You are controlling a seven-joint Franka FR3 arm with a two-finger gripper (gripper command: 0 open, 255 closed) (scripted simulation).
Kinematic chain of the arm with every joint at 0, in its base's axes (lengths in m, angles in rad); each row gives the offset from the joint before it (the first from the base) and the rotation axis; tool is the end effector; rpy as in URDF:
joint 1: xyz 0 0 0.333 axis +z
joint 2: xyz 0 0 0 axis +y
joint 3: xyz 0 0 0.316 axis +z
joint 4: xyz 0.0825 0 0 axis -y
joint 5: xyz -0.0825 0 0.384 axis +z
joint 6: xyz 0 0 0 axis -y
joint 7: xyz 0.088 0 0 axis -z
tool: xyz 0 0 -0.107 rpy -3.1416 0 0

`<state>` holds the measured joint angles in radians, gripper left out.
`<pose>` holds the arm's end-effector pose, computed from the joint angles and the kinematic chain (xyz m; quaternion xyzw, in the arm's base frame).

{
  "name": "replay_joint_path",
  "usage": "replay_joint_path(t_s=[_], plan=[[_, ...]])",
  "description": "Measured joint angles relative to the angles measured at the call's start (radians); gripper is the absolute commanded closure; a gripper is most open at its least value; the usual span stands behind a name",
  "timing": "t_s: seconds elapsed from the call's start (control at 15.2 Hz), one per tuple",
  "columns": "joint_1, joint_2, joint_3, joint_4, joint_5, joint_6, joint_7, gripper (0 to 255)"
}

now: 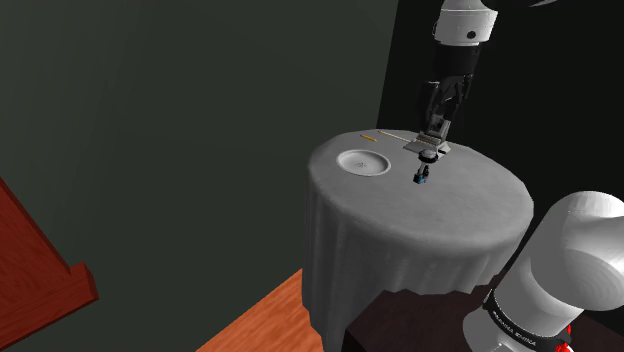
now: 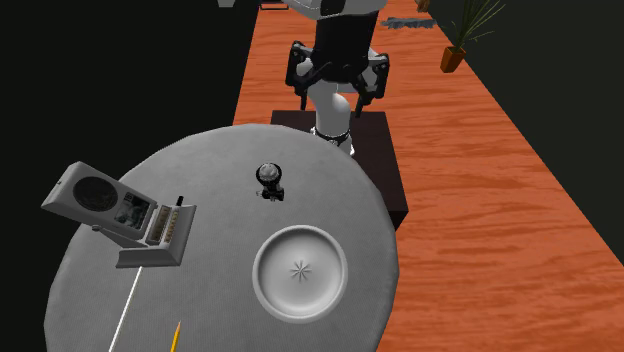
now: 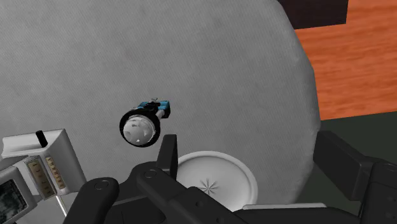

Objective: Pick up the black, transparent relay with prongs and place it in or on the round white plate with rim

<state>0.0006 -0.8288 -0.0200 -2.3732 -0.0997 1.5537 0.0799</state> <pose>0.2933 -0.0184 0.5941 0.9980 -0.0475 0.0060 0.0423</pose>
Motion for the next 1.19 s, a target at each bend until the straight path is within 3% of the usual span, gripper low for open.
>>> replay_joint_path(t_s=[0.26,0.86,1.19], plan=[[-0.008,0.014,-0.051,-0.031,-0.016,0.046,-0.049,0],[-0.039,0.154,-0.292,-0.072,-0.079,0.227,-0.285,0],[-0.043,0.176,-0.321,-0.123,-0.088,0.299,-0.306,0]])
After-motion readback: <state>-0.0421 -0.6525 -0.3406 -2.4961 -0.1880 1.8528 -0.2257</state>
